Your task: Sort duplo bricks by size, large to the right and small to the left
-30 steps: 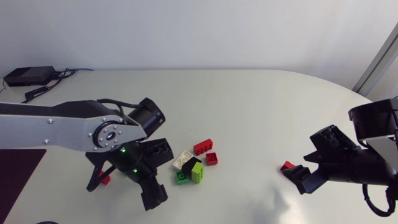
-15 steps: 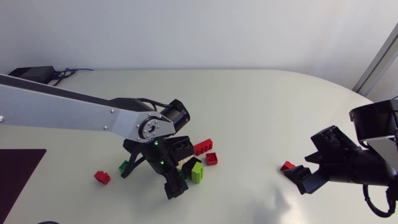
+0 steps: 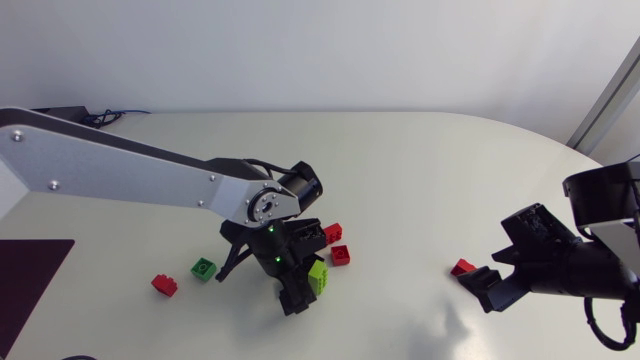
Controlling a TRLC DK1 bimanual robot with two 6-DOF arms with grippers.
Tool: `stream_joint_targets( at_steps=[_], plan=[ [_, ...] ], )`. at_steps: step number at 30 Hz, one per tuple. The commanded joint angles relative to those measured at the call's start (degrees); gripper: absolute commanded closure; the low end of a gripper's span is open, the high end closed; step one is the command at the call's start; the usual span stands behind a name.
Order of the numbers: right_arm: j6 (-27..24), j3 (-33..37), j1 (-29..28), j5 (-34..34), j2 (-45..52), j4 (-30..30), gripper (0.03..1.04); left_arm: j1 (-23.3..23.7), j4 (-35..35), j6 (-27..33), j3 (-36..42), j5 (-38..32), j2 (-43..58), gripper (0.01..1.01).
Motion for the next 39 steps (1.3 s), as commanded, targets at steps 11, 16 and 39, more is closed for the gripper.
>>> stream_joint_targets(
  at_steps=[11,16,39],
  plan=[
    [-0.5,-2.2,-0.5,-0.2,0.0,-0.1,0.06,0.4,-0.8,-2.1,-0.3,-2.4,0.7,0.759],
    [-0.4,-2.4,-0.7,-0.4,-0.4,-0.1,0.06,0.7,0.8,-1.3,-3.1,-2.4,-0.8,0.784],
    [0.6,-3.3,0.3,-0.7,-0.6,0.9,0.06,28.4,0.3,12.5,-12.4,-2.4,-13.7,0.784]
  ],
)
